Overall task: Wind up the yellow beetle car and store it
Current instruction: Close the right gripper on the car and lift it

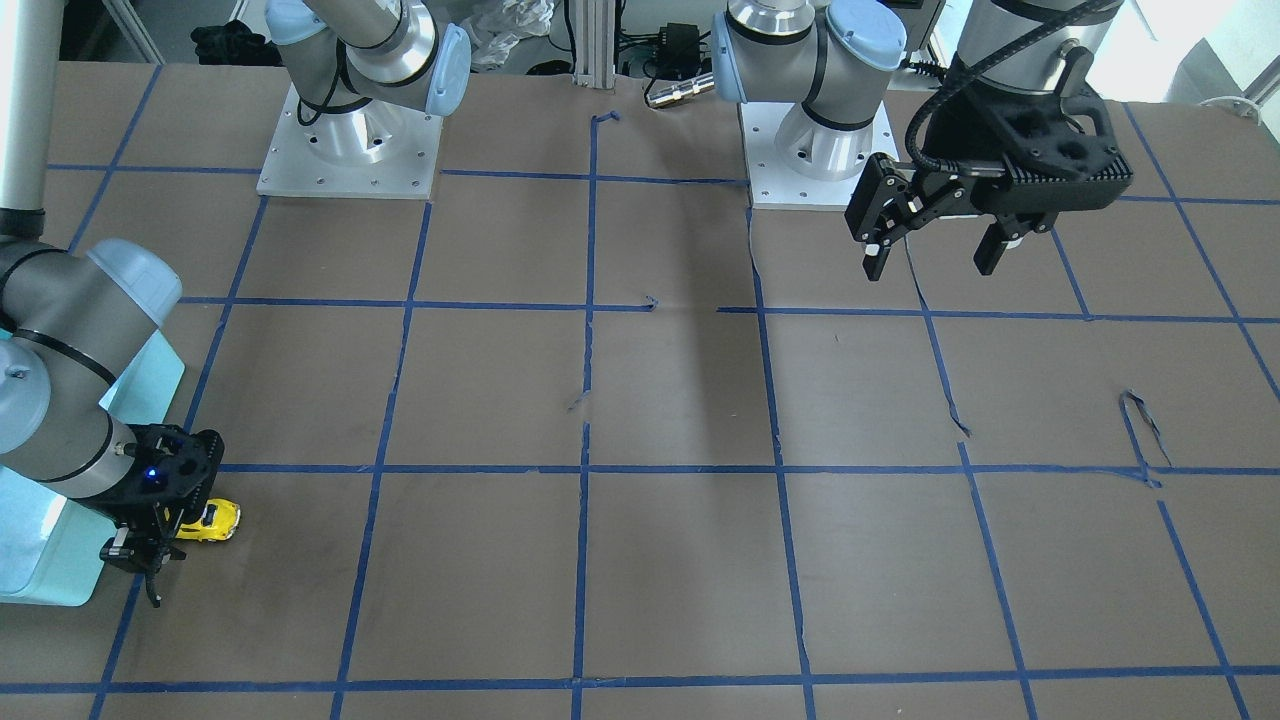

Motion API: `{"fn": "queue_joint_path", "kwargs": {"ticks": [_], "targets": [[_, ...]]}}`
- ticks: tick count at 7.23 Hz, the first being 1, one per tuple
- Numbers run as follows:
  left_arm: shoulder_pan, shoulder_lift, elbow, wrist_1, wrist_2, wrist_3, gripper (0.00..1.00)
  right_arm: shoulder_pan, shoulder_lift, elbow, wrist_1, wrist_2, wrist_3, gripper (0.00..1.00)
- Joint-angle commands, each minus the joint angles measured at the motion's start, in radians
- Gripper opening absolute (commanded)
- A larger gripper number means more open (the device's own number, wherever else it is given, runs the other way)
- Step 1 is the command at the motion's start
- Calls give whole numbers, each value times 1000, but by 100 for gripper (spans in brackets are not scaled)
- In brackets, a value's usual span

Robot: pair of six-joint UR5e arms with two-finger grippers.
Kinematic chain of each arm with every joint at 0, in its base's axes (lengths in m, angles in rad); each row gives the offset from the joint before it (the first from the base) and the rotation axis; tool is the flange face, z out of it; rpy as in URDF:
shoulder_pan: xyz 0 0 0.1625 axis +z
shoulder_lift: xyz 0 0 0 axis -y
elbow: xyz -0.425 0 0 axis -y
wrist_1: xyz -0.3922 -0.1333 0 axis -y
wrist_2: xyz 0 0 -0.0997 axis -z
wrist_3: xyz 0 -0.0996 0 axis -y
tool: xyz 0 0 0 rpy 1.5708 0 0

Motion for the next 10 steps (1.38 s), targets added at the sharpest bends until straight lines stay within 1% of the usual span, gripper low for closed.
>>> {"fn": "queue_joint_path", "kwargs": {"ticks": [1,2,4,5,6,7,8,9,10], "targets": [[0,0,1,2,0,5,100,0,0,2,-12,2,-2,13],[0,0,1,2,-2,6,100,0,-6,2,-10,2,-2,3],[0,1,3,0,1,6,100,14,-23,-7,8,5,1,3],[0,1,1,0,3,6,100,26,-45,-10,10,6,20,3],[0,1,1,0,1,6,100,38,-87,-18,43,5,32,4],[0,1,1,0,1,6,100,40,-128,-62,131,5,35,4],[0,1,1,0,3,6,100,37,-154,-131,255,2,35,4],[0,1,1,0,3,6,100,26,-156,-173,317,-6,34,5],[0,1,0,-1,3,6,100,-3,-158,-179,321,-10,34,5]]}}
